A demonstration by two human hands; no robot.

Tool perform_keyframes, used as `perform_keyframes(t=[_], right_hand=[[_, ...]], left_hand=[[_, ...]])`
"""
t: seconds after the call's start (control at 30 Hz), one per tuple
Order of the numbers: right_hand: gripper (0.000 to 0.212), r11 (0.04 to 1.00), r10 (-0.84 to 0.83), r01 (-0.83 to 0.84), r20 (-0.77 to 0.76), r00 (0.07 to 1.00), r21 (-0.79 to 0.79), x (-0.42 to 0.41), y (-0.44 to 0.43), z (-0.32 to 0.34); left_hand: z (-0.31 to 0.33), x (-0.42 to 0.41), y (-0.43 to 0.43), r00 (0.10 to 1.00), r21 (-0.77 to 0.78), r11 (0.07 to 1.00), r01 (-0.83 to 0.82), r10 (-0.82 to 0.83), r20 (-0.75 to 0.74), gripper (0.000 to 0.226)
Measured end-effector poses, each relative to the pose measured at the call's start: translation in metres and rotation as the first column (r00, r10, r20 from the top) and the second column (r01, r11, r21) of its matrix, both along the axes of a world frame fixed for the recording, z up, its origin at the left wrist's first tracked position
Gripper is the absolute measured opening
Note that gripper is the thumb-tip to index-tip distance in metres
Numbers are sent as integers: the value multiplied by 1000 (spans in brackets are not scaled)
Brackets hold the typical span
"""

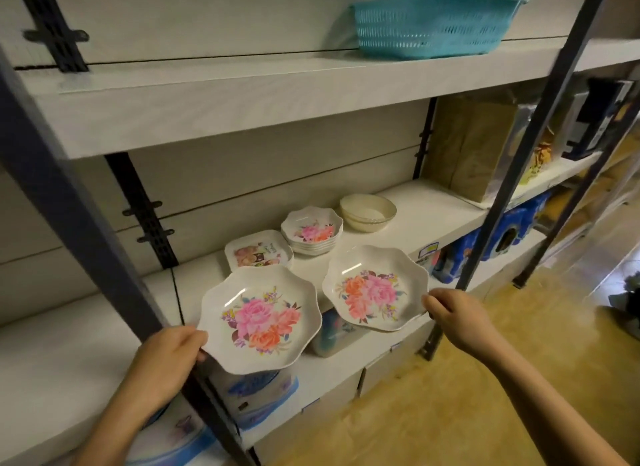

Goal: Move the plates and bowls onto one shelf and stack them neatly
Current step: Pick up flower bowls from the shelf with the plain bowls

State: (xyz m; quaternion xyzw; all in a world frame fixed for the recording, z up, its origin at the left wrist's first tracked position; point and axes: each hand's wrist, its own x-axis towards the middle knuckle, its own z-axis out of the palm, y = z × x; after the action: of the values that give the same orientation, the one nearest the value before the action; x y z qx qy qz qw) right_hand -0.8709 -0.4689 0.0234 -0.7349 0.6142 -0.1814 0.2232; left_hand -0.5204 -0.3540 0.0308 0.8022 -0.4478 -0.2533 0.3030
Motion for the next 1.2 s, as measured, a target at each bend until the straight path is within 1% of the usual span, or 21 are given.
perform_keyframes(t=[0.07,0.13,0.27,0.4,0.53,0.67,0.77,0.87,1.0,1.1,1.2], right_hand=[[36,1000,25,-25,-12,1000,10,0,-32,3],[35,999,52,-52,-13,999,8,3,-62,7],[35,991,133,-132,-17,991,17,13,-118,6],[34,980,201,-201,-43,979,14,32,-179,-5],[30,963,271,-269,-89,959,28,58,-239,-11],[38,936,348,-340,-108,931,93,78,-290,-23],[39,915,394,-374,-136,909,154,95,-316,-25],[33,883,454,-415,-174,874,217,110,-335,-31],[40,852,514,-458,-242,823,255,125,-351,-42],[43,844,529,-462,-278,802,272,130,-357,-48],[49,831,554,-487,-332,763,267,122,-361,-48]], left_hand=[[2,-4,-22,998,23,999,-47,48,-43,40],[5,-9,-39,998,11,998,-57,58,-20,38],[11,-12,-66,996,-12,997,-75,76,41,41],[11,-12,-90,989,-4,989,-148,148,-10,41],[8,-16,-111,973,-30,973,-231,231,10,41],[2,-24,-129,943,-33,943,-332,333,1,41],[-1,-29,-142,915,-41,914,-404,404,-26,38],[0,-31,-156,896,-37,896,-444,444,8,36],[-4,-31,-174,870,-28,870,-493,493,22,38],[-10,-31,-188,867,-19,867,-498,498,14,37],[-14,-36,-207,863,-8,863,-505,505,3,38]])
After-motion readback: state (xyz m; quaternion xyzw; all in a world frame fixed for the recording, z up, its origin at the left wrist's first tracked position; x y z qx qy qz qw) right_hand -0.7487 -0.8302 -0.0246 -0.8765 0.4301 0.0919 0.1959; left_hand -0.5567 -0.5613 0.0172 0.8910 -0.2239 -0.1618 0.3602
